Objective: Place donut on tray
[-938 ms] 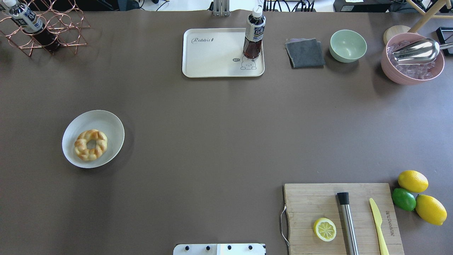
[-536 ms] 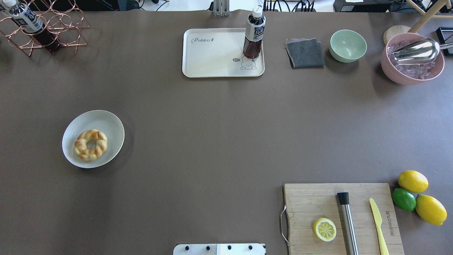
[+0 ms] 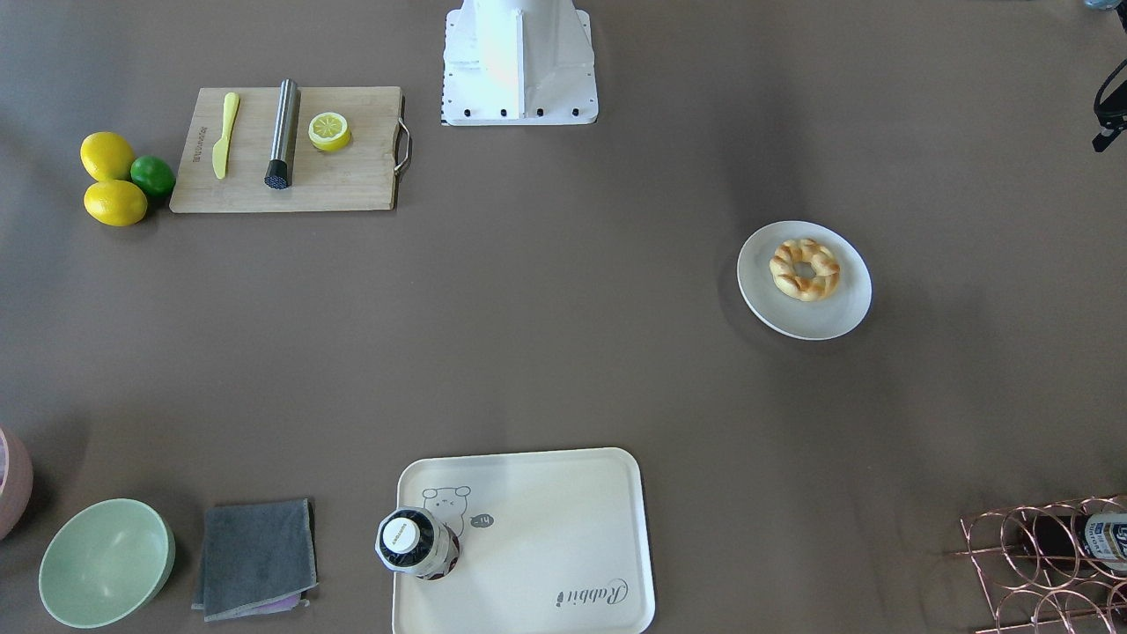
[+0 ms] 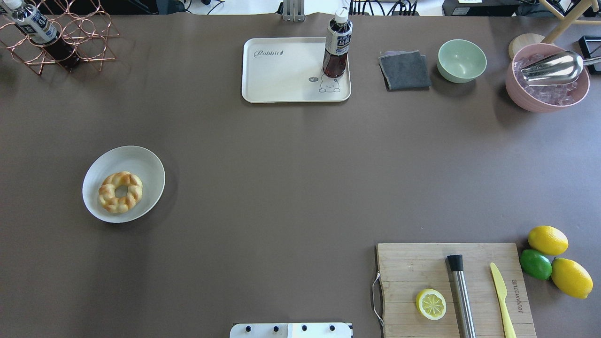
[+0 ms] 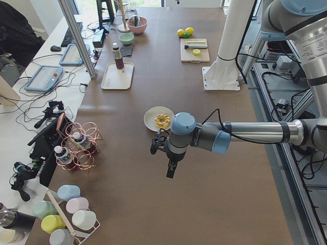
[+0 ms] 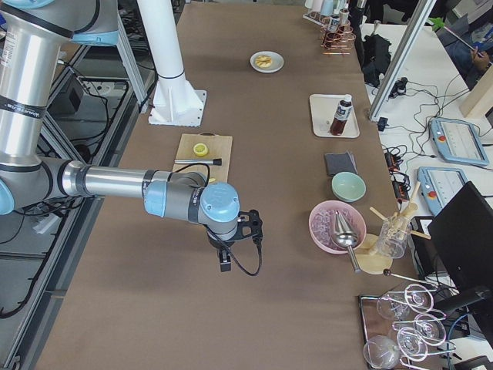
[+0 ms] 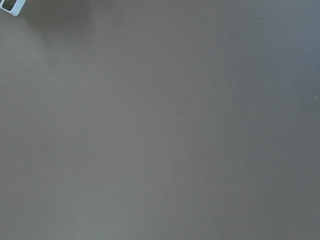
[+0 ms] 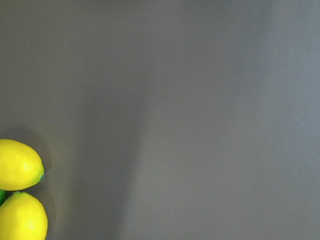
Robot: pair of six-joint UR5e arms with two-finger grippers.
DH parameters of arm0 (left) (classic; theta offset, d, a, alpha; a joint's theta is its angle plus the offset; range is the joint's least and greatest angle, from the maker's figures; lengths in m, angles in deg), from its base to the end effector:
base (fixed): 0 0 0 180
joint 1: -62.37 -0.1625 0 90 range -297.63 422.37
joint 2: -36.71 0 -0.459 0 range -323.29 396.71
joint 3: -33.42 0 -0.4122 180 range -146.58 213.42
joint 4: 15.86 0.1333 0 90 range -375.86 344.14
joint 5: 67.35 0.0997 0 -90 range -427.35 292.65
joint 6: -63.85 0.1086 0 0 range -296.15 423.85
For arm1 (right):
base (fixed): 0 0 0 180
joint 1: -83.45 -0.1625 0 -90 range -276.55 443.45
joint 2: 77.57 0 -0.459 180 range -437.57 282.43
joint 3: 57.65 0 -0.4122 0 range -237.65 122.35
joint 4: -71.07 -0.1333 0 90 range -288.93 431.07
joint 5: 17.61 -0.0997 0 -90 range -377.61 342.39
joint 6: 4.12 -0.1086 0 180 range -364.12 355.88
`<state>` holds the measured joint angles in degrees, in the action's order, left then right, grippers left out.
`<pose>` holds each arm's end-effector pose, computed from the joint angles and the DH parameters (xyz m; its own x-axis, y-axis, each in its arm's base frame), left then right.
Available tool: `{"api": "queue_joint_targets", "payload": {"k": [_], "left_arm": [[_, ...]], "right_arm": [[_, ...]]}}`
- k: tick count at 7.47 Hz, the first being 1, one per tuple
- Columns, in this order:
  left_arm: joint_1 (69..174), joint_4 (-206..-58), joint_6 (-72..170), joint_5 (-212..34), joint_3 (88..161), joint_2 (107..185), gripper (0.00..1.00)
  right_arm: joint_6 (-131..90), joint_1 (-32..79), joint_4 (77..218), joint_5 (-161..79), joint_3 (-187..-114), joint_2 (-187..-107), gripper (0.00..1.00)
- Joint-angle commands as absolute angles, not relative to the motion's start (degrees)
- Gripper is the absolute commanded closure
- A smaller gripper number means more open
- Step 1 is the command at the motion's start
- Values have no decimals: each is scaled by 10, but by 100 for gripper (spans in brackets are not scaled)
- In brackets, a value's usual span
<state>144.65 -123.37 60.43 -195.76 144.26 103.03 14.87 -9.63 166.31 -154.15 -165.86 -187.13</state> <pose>-0.0188 -0.3511 0.6604 0.7618 0.2035 -0.6151 -0.0847 0.9725 0.2169 0.0731 -0.3455 0.6904 0.6626 -0.2092 0.7192 0.1716 0.9771 0.1261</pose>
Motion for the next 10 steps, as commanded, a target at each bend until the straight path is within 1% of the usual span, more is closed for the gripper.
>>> {"api": "queue_joint_targets", "payload": {"k": [1, 10], "left_arm": [[1446, -1234, 604, -1958, 1442, 1028, 2], [1446, -1235, 606, -1958, 1442, 1028, 2]], "right_arm": [[149, -104, 1663, -1548, -1660, -1872, 1], [150, -104, 1666, -1539, -1658, -1867, 1]]}}
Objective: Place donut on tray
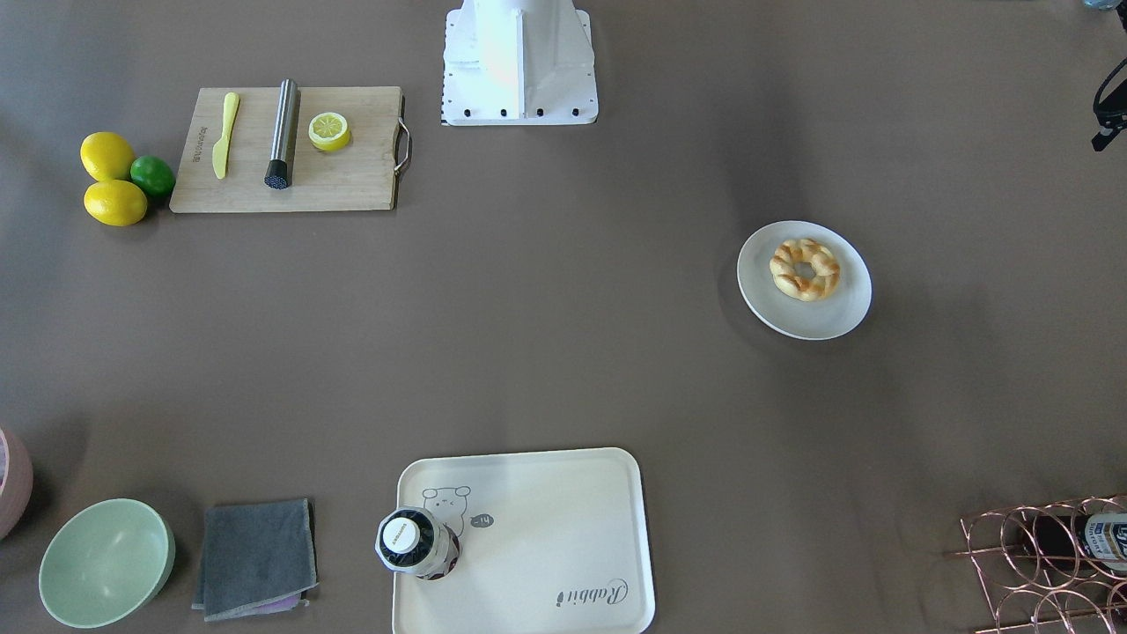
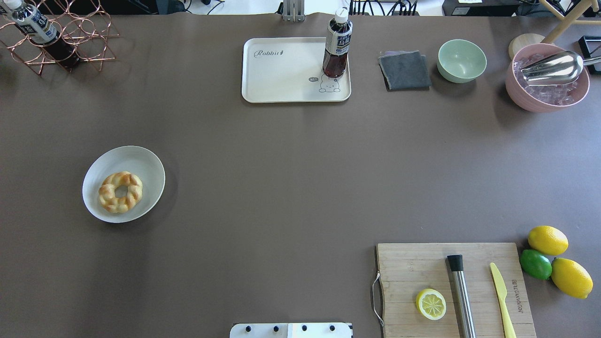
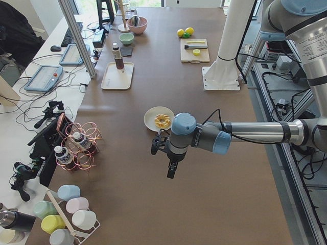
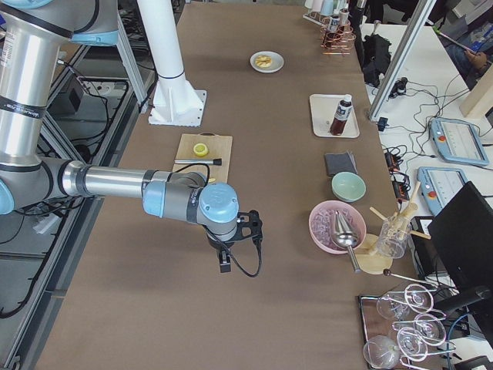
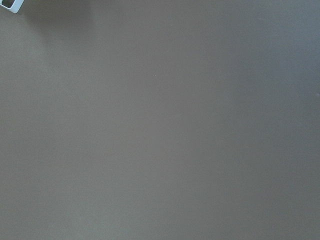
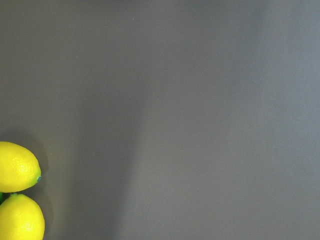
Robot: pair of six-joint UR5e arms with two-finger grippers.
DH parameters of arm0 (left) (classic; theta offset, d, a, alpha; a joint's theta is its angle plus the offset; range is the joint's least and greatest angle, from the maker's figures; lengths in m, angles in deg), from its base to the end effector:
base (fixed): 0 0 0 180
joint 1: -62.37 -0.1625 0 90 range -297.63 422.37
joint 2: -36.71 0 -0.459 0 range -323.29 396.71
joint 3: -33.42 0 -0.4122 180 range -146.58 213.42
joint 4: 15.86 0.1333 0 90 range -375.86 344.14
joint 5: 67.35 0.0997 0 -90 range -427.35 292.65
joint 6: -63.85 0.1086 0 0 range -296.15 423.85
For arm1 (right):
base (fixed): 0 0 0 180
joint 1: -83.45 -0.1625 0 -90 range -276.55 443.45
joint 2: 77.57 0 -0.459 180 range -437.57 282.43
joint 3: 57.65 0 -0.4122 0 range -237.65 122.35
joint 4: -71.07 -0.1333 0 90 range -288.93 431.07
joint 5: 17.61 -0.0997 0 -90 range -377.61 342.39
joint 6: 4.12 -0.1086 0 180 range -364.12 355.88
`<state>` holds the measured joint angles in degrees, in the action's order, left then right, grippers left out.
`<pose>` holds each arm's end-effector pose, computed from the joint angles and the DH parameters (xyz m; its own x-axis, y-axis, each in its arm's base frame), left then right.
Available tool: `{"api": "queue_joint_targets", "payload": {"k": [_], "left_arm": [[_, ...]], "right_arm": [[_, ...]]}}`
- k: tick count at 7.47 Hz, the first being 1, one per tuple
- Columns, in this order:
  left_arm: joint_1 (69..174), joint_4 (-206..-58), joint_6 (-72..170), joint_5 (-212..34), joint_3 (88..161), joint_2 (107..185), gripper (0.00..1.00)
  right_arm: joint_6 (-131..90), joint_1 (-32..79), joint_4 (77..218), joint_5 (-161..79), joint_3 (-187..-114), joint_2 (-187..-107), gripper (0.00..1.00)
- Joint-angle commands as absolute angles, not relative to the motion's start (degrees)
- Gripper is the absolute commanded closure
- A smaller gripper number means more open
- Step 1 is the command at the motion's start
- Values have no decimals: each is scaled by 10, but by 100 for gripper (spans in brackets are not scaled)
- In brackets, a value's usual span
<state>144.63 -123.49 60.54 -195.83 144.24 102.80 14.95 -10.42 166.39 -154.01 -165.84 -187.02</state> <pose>-0.0189 -0.3491 0.6616 0.7609 0.2044 -0.6158 -0.0866 0.9726 0.2159 0.0781 -0.3452 0.6902 0.6669 -0.2016 0.7174 0.1596 0.9790 0.1267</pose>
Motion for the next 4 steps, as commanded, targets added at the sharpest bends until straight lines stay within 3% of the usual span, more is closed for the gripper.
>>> {"api": "queue_joint_targets", "payload": {"k": [1, 4], "left_arm": [[1445, -1236, 608, -1958, 1442, 1028, 2], [1431, -1248, 589, -1966, 1445, 1031, 3]], "right_arm": [[149, -104, 1668, -1531, -1658, -1865, 1], [149, -103, 1669, -1523, -1658, -1861, 1]]}}
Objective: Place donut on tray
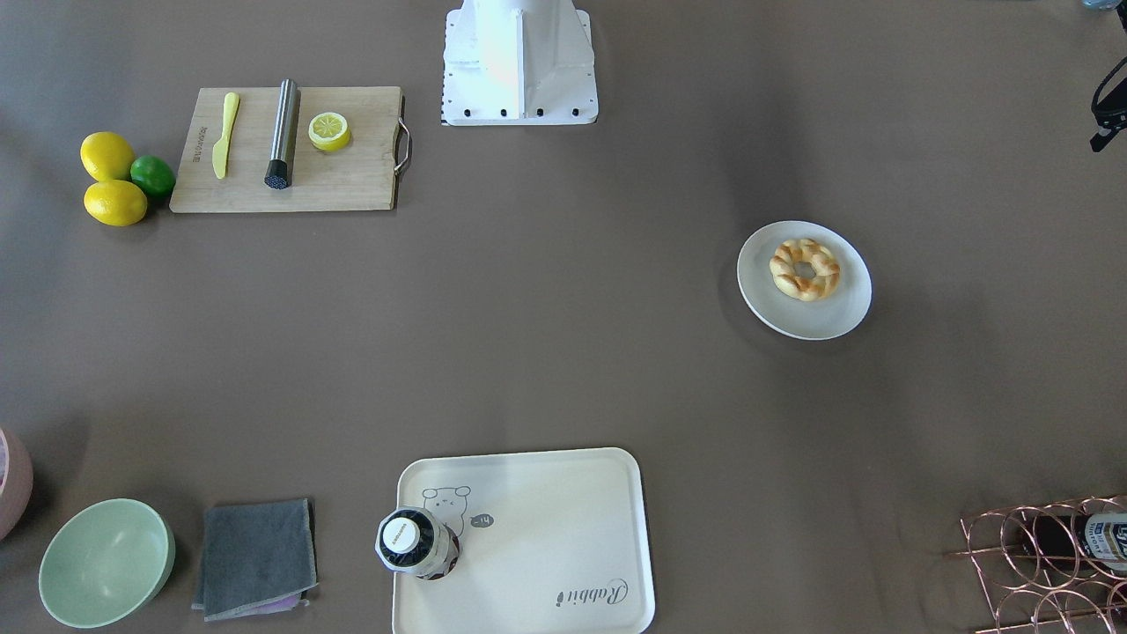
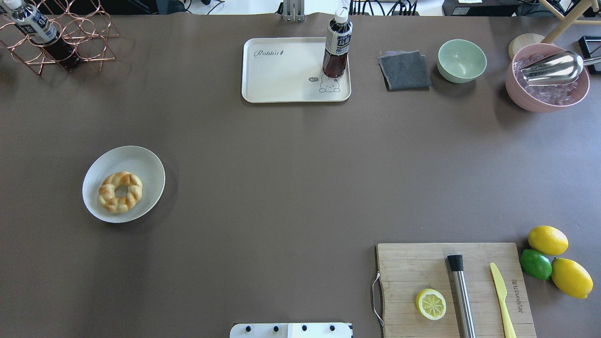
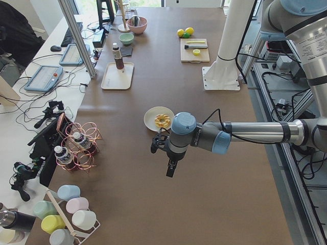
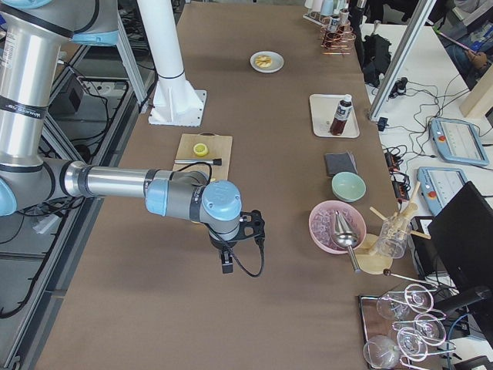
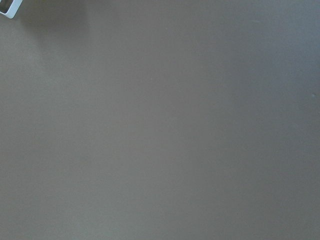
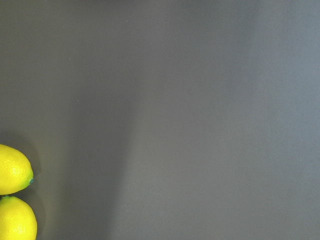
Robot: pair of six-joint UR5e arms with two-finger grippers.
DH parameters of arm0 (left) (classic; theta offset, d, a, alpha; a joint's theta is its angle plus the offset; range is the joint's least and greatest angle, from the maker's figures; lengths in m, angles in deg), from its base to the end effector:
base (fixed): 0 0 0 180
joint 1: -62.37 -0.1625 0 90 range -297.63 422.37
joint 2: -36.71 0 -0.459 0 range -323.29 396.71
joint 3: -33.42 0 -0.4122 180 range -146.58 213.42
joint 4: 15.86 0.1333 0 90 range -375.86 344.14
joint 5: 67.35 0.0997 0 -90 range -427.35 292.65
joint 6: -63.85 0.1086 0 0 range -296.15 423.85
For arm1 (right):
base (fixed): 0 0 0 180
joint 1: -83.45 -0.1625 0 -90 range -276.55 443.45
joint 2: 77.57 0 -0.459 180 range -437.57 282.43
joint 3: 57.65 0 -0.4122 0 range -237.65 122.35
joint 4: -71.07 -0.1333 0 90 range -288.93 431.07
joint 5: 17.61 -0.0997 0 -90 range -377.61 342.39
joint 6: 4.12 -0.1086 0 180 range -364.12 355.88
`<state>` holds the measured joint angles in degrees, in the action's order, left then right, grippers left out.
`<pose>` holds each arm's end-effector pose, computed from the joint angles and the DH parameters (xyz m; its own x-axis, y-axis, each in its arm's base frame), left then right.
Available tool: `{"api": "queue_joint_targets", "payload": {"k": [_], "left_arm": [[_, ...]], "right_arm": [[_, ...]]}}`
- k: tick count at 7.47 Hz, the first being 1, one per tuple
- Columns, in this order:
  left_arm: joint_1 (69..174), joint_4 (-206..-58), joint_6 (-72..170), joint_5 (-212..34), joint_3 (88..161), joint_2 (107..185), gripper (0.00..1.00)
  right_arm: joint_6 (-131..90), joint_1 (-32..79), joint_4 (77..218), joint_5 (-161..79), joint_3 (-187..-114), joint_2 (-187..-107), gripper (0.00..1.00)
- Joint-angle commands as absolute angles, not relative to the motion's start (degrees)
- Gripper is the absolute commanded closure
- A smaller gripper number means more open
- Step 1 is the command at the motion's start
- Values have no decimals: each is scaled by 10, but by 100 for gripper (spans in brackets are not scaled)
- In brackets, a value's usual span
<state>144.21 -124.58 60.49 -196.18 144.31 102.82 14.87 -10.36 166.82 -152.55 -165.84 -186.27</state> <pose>-0.0156 -0.3504 0.6582 0.7537 0.2224 -0.6184 -0.0926 0.9675 0.2351 0.0801 -0.3512 0.6882 0.6845 -0.2056 0.6994 0.1657 0.9782 0.1254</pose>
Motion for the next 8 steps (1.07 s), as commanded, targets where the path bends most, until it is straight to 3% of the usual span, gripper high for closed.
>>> {"api": "queue_joint_targets", "payload": {"k": [1, 4, 5, 6, 8], "left_arm": [[1400, -1249, 522, -1966, 1444, 1051, 17], [1295, -1262, 413, -1967, 1427, 1121, 16], [1263, -1312, 374, -1967, 1379, 1157, 3], [1228, -1392, 304, -1966, 1327, 1183, 3], [1182, -1459, 171, -1967, 1305, 1225, 3]], "right_arm": [[149, -103, 1669, -1523, -1658, -1862, 1], [149, -102, 1667, -1523, -1659, -1862, 1], [149, -102, 1666, -1523, -1659, -1863, 1], [148, -103, 1666, -1524, -1658, -1865, 1], [148, -103, 1666, -1524, -1658, -1867, 1]]}}
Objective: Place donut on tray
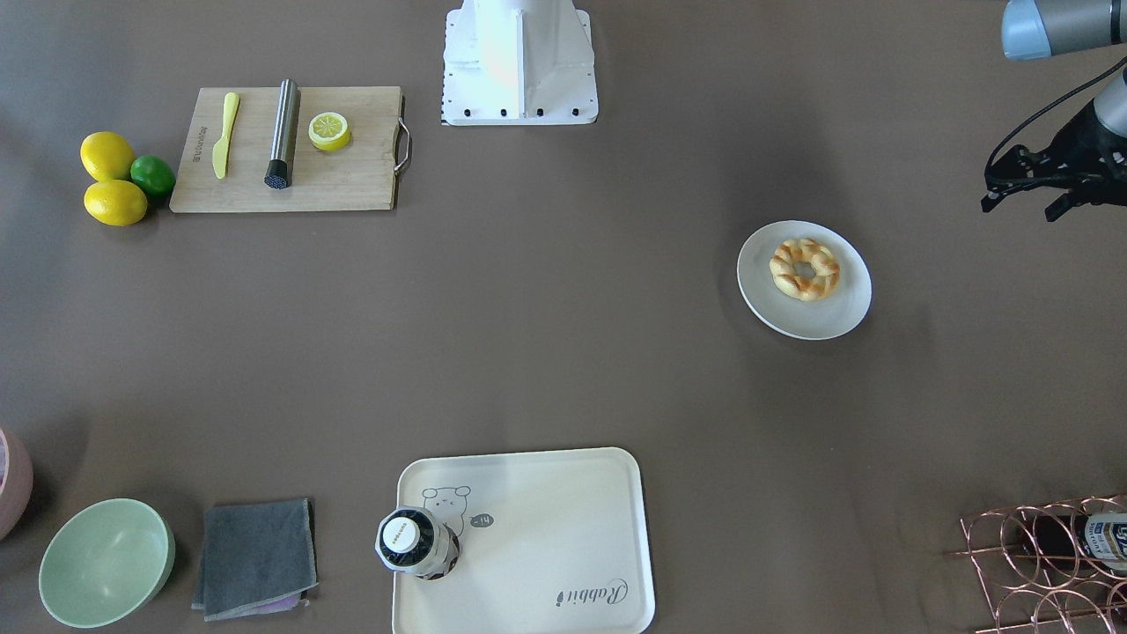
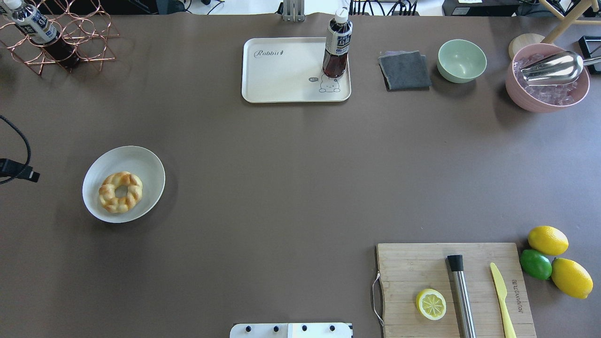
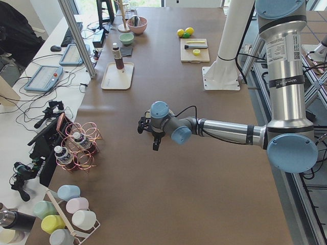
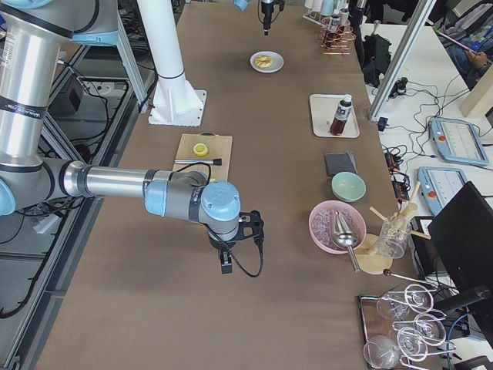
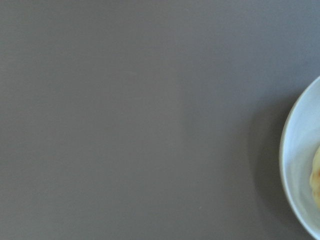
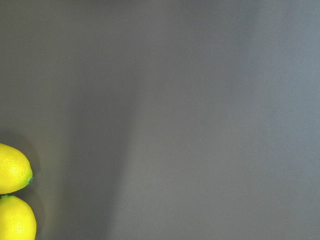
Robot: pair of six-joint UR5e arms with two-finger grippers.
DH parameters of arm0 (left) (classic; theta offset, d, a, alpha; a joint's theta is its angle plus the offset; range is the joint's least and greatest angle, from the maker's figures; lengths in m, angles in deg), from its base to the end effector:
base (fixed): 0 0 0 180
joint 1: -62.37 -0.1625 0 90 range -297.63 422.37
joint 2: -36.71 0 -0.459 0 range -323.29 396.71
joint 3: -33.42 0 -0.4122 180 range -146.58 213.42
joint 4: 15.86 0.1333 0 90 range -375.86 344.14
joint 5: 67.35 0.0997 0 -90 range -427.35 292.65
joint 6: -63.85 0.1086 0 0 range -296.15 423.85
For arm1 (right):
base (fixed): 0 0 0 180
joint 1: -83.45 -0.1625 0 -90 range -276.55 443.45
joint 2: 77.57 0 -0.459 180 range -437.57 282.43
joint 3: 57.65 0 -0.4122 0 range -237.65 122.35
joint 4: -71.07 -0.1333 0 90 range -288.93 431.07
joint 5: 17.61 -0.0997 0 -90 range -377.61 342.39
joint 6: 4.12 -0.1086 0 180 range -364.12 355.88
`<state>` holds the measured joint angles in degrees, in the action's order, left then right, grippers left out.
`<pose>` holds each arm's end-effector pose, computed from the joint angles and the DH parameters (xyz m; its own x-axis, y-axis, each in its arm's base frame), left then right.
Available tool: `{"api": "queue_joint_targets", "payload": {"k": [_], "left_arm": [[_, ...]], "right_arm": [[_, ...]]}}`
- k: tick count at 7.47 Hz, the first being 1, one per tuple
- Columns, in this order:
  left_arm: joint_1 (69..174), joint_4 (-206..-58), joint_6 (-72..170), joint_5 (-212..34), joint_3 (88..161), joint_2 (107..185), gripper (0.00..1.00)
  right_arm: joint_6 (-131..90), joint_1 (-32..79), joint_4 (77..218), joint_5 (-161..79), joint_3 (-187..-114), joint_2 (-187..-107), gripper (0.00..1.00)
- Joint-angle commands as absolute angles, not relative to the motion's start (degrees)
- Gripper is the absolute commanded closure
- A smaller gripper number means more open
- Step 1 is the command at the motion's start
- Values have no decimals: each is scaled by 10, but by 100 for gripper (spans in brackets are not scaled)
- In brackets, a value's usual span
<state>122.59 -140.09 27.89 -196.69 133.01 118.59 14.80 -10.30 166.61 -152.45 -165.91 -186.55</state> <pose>0.1811 -0.4462 0.6164 0.6315 0.1569 -0.7594 -0.0402 0.9846 0.1700 0.0797 -0.3491 0.6891 0.6857 -0.2052 0.6984 0.1663 0.9782 0.1241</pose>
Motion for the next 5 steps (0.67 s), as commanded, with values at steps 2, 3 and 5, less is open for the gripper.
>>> {"api": "queue_joint_targets", "payload": {"k": [2, 3, 5], "left_arm": [[1141, -1459, 126, -1960, 1295, 1250, 8], [1138, -1459, 125, -1959, 1284, 1265, 12], [1137, -1459, 125, -1959, 1259, 1286, 27]], "right_arm": [[149, -103, 1664, -1523, -1660, -1867, 1], [149, -103, 1663, -1523, -1660, -1867, 1], [149, -103, 1663, -1523, -1658, -1868, 1]]}}
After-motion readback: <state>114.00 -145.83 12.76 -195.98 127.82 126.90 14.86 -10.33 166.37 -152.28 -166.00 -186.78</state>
